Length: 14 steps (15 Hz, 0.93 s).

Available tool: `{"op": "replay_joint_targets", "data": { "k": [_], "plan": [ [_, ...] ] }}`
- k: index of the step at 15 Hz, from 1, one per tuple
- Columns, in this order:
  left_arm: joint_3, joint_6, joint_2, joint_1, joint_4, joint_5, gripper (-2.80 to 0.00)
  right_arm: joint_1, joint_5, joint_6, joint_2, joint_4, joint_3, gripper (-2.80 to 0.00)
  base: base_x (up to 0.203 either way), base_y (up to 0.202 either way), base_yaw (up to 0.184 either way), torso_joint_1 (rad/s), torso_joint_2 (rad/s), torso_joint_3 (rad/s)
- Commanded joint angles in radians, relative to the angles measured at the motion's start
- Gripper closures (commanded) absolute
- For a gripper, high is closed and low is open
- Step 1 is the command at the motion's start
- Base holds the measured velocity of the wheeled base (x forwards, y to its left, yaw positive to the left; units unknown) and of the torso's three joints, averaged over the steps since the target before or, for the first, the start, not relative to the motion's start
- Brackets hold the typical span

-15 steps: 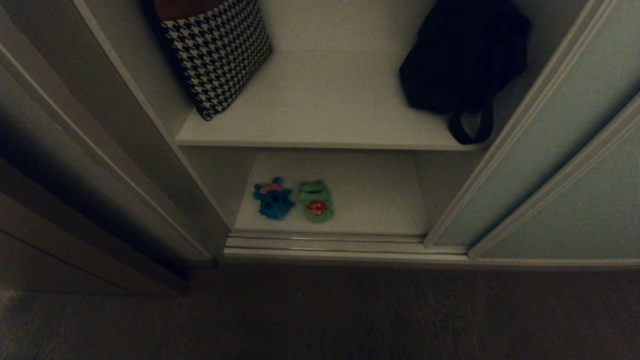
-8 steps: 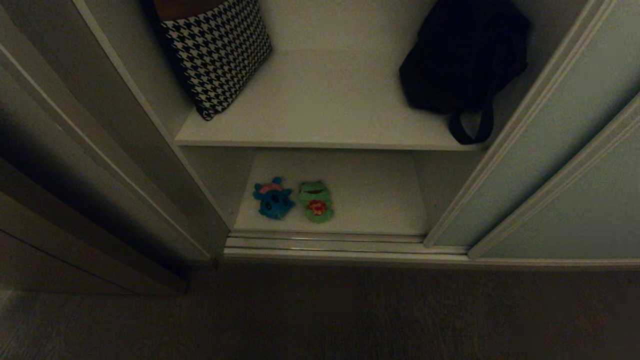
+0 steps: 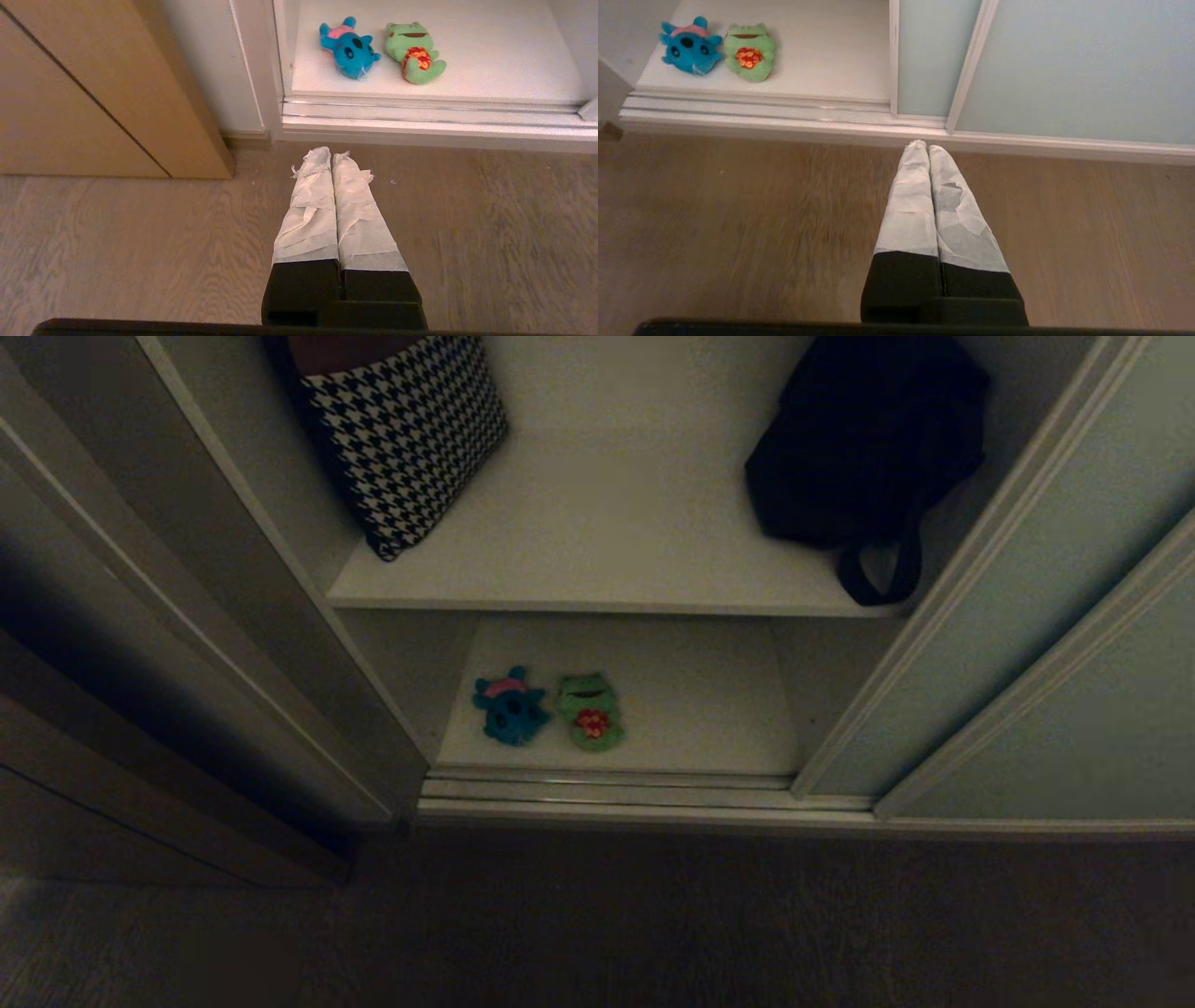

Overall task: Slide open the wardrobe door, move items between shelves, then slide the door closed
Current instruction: Close the door

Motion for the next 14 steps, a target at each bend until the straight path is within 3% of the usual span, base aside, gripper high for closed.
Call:
{"op": "replay_joint_targets", "data": {
  "k": [1, 4, 9, 14],
  "plan": [
    [0.0, 0.0, 0.002, 0.0, 0.0, 0.0, 0.0, 0.0, -0.002, 0.0, 0.016, 0.074, -0.108, 0.0, 0.0, 0.0, 0.0, 0.0, 0.0, 0.0],
    [0.0, 0.0, 0.002, 0.0, 0.0, 0.0, 0.0, 0.0, -0.023, 0.0, 0.116, 0.159, -0.281, 0.0, 0.0, 0.0, 0.0, 0.0, 0.0, 0.0],
    [0.0, 0.0, 0.002, 0.0, 0.0, 0.0, 0.0, 0.011, -0.199, 0.012, 0.375, 0.199, -0.495, 0.0, 0.0, 0.0, 0.0, 0.0, 0.0, 0.0],
    [0.0, 0.0, 0.002, 0.0, 0.0, 0.0, 0.0, 0.038, -0.345, 0.125, 0.643, 0.151, -0.734, 0.0, 0.0, 0.0, 0.0, 0.0, 0.0, 0.0]
  ]
}}
